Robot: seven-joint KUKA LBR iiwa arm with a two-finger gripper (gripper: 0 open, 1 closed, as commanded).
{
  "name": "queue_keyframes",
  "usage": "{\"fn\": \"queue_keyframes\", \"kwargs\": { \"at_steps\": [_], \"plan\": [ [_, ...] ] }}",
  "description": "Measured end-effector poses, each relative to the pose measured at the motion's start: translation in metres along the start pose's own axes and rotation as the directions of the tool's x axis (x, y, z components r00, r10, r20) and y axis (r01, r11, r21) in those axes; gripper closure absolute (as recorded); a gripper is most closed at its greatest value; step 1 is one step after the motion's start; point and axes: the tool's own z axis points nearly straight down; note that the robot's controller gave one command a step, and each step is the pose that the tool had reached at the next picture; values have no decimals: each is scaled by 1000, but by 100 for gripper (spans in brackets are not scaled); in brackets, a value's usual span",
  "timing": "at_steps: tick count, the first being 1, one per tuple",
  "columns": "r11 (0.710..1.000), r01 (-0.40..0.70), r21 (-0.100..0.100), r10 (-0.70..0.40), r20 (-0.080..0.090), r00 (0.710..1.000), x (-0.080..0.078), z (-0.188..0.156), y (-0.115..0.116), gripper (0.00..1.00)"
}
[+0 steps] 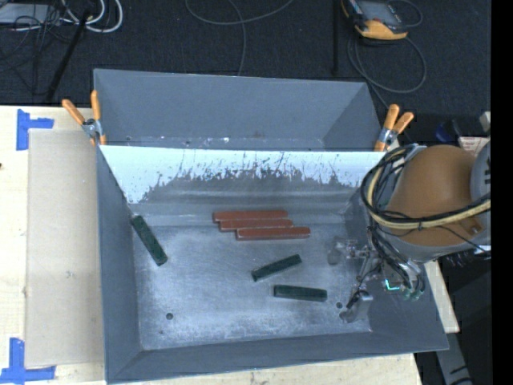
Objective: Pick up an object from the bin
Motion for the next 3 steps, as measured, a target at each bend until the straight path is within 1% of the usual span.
{"fn": "queue_keyframes", "kwargs": {
  "at_steps": [1, 2, 3],
  "plan": [
    [995, -104, -1, 104, 0, 995, -4, 87, 10, 0],
    [995, -99, 0, 99, 6, 995, -6, 84, 10, 100],
    [993, -120, -1, 120, 17, 993, 0, -84, 24, 100]
  ]
}}
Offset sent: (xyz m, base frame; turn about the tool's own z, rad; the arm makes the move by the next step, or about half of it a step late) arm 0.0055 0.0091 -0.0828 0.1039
